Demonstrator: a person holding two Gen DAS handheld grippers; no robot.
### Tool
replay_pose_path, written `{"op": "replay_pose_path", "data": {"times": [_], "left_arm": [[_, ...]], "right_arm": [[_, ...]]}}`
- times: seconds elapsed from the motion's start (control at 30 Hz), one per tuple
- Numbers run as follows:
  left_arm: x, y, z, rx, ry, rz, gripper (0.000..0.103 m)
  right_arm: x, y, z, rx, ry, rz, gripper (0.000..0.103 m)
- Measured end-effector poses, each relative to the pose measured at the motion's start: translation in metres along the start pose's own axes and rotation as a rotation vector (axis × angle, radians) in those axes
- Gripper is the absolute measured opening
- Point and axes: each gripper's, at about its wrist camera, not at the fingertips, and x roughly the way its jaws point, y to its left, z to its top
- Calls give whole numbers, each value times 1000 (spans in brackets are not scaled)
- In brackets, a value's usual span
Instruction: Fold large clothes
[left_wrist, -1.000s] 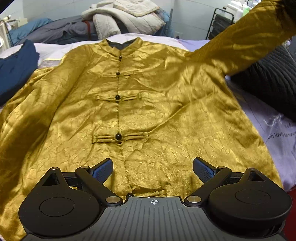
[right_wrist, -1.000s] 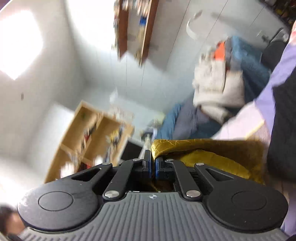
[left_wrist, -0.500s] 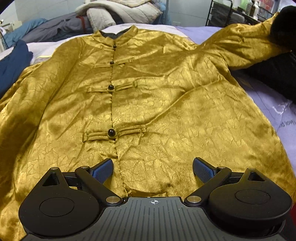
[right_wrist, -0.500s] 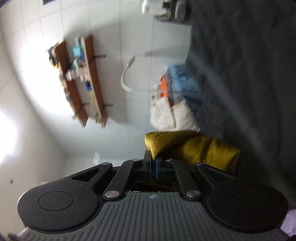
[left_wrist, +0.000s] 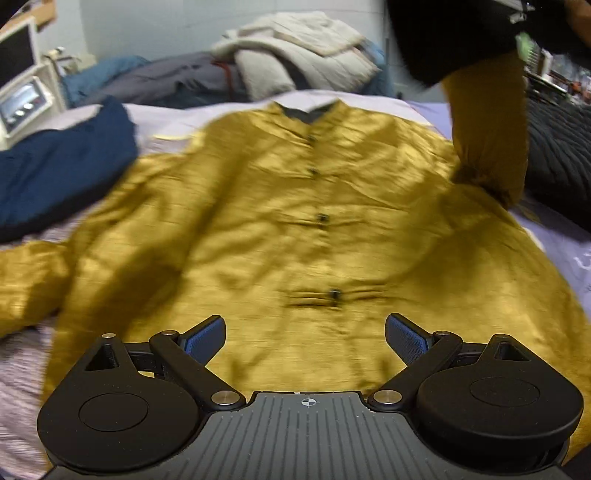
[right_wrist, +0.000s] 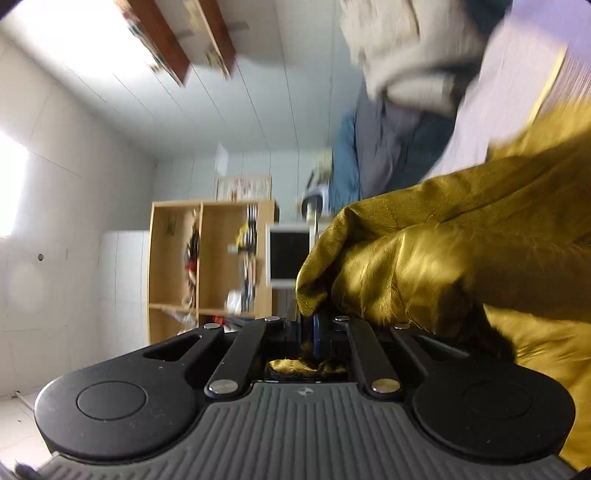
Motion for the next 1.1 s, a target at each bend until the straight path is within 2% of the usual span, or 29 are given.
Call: {"op": "replay_pose_path", "data": {"times": [0.07,0.1,0.13,0.2,0.27,0.37,0.5,0.6,0.67,0.73,0.83,0.93,1.03,1.07,1.1], "left_arm": [[-4,14,-1,-17,-9,33,103],[-5,21,-1,-28,-11,45,103],[-5,28,-2,-39,-9,58,103],[-5,40,-3,-60,-2,88,103],[-5,52,-5,-73,-4,111,103],[-3,65,-5,-104,-27,113,103],[12,72,9,-162,-60,38,103],[28,66,26,-192,-96,-49,103],[45,55,40,-185,-107,-69,103],[63,42,53,-150,-123,-48,103],[92,22,70,-96,-154,23,103],[118,13,82,-81,-166,42,103],[125,6,90,-11,-186,40,103],[122,5,94,12,-188,28,90],[118,6,100,33,-192,20,83]], "right_arm": [[42,-28,-1,77,28,2,21],[60,-40,-2,92,32,-18,30],[77,-52,-2,85,33,-57,49],[103,-69,-2,20,48,-160,64],[115,-78,-4,-72,47,-247,64],[102,-79,-14,-211,27,-329,64],[60,-63,-30,-411,6,-489,64],[24,-56,-54,-555,-38,-609,69],[2,-56,-74,-614,-75,-676,69],[-27,-58,-99,-632,-122,-721,70],[-66,-73,-143,-607,-170,-741,73],[-92,-91,-187,-561,-204,-780,74],[-108,-109,-217,-498,-200,-826,74],[-111,-114,-222,-477,-201,-828,74],[-113,-117,-226,-459,-205,-823,74]]}}
